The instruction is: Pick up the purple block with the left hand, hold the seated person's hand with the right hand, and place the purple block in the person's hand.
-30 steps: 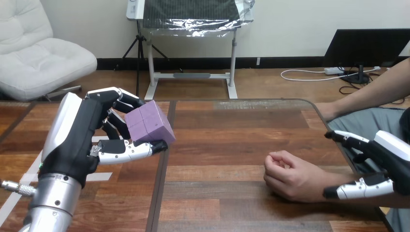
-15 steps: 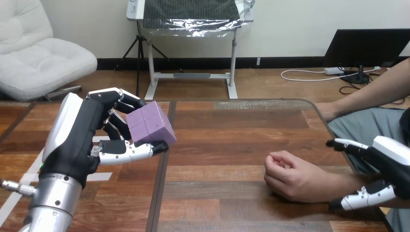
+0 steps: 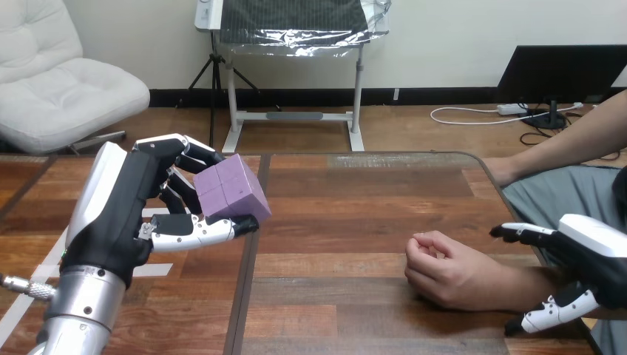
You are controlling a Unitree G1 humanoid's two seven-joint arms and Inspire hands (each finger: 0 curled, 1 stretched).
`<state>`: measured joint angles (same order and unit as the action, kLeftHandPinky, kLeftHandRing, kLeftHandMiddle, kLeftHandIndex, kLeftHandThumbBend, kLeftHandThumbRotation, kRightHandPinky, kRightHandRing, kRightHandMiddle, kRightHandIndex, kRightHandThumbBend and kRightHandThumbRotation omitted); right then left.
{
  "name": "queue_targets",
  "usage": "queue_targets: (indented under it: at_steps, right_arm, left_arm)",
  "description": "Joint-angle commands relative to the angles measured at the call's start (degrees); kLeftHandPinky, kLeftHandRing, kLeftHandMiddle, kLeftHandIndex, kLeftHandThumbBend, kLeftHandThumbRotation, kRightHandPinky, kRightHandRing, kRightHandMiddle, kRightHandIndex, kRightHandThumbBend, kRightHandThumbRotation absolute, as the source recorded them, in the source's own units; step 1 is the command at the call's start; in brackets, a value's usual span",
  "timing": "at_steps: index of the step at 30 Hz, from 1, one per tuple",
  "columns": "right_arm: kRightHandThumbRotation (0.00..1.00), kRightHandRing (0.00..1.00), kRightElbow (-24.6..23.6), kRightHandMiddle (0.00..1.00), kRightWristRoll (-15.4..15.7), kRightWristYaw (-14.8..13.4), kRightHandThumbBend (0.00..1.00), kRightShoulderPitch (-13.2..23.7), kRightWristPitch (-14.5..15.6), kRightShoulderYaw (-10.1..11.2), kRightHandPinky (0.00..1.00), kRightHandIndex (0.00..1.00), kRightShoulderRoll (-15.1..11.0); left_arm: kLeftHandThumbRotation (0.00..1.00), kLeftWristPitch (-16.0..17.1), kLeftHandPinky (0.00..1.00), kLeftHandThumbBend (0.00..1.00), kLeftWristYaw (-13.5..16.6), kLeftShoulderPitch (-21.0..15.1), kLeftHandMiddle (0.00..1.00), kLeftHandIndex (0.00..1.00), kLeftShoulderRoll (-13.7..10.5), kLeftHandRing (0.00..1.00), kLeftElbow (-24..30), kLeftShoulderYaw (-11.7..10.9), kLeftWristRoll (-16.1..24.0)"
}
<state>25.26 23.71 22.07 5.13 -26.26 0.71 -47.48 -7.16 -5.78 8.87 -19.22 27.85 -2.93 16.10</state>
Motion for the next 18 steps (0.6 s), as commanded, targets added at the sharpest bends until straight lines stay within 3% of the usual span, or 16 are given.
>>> queue_targets:
  at_steps: [1, 11, 18]
  right_arm:
    - [0.20, 0.90, 1.4, 0.89, 1.2, -1.2, 1.00, 3.0, -0.8, -1.8, 0.93, 0.90, -0.5]
    - [0.10, 0.88, 2.3, 0.88, 2.2, -1.1, 1.00, 3.7, -0.8, -3.4, 0.90, 0.88, 0.1]
    - [0.06, 0.87, 3.1, 0.87, 4.6, -2.3, 1.00, 4.3, -0.9, -5.0, 0.89, 0.87, 0.1]
  left_arm:
    - [0.00, 1.7, 0.26, 0.57, 0.2, -2.2, 0.40, 0.43, 0.1, 0.34, 1.3, -1.3, -0.7]
    - [0.00, 1.7, 0.26, 0.57, -0.2, -2.4, 0.39, 0.43, -0.1, 0.33, 1.3, -1.4, -0.8]
    - [0.00, 1.7, 0.26, 0.57, -0.3, -2.5, 0.39, 0.43, 0.0, 0.33, 1.2, -1.4, -0.8]
